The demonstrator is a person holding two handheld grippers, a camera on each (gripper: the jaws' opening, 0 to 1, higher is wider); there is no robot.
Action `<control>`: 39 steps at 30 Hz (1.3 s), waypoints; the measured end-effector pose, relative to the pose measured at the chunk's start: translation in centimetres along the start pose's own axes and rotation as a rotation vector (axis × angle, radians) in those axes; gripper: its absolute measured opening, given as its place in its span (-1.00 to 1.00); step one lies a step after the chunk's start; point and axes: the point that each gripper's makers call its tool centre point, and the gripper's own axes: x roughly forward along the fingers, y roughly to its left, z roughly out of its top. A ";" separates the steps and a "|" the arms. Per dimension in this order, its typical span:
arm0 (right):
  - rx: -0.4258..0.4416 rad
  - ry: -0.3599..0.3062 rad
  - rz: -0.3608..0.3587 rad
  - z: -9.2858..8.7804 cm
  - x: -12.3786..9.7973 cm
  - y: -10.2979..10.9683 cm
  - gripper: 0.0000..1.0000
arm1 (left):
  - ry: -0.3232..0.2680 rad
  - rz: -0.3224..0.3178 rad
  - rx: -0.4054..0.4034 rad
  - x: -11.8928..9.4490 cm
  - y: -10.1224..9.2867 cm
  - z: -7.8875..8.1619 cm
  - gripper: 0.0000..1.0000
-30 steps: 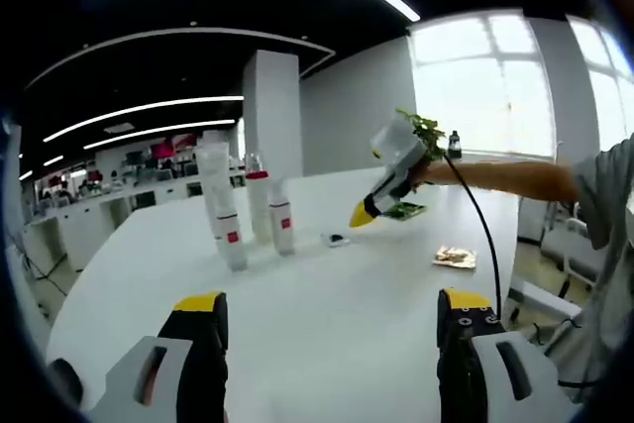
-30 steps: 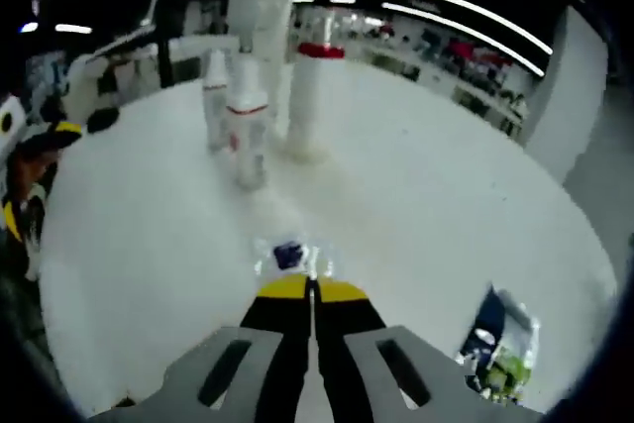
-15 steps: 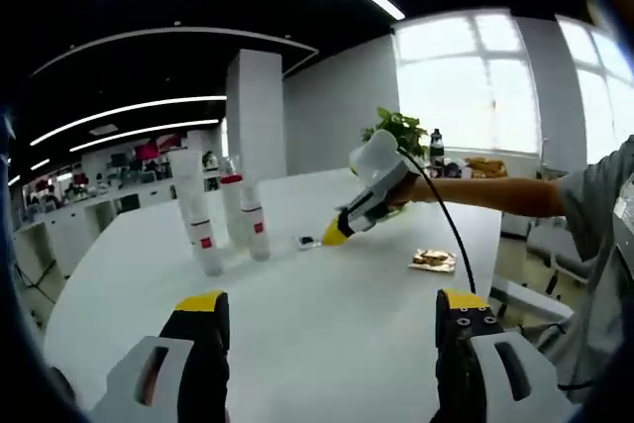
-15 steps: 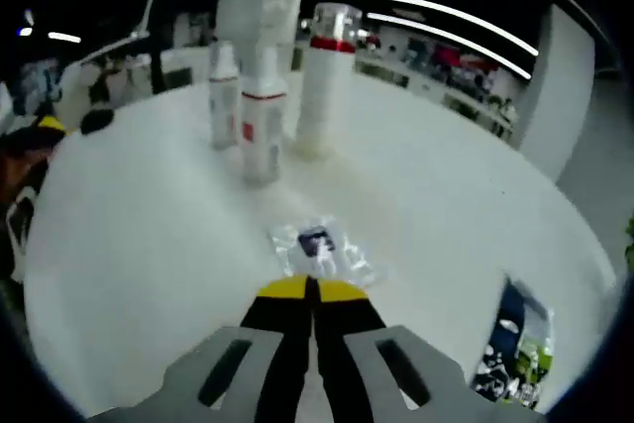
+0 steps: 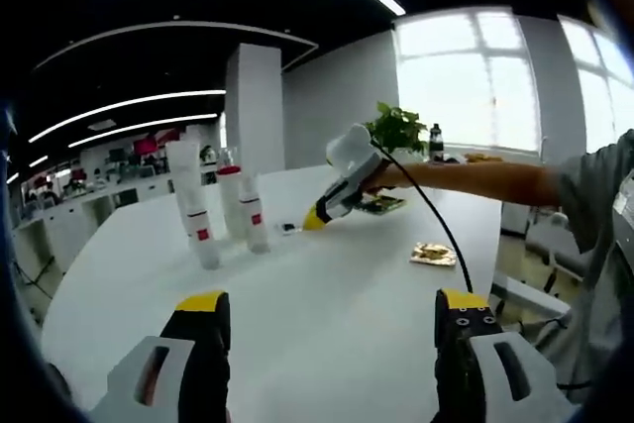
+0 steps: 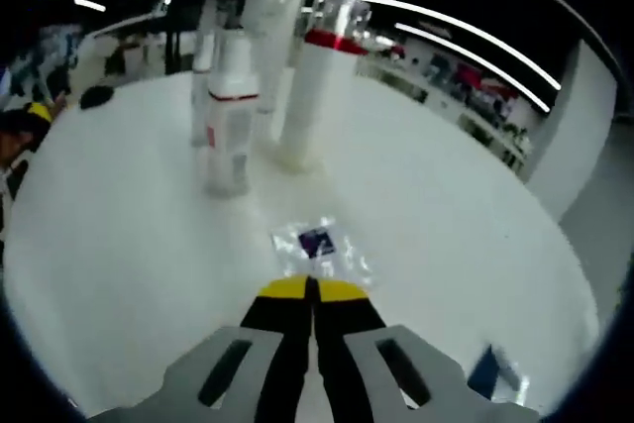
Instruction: Arrange the skincare products in the storage area until every visible bottle or jar stands upright without overlapping.
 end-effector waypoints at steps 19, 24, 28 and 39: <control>0.375 -0.127 -0.071 1.8 0.8 -0.5 -0.25 | -0.001 0.019 0.005 -0.6 0.4 0.3 0.73; 0.392 -0.071 -0.094 0.5 1.5 -0.5 -0.40 | -0.003 0.023 0.001 -0.6 0.6 0.2 0.73; 0.377 -0.136 -0.113 1.0 1.8 -1.1 -0.61 | -0.004 0.022 0.007 -0.7 0.5 0.2 0.73; 0.321 -0.179 -0.089 2.1 3.5 -1.7 -0.57 | -0.011 0.032 0.005 -0.8 0.8 0.4 0.73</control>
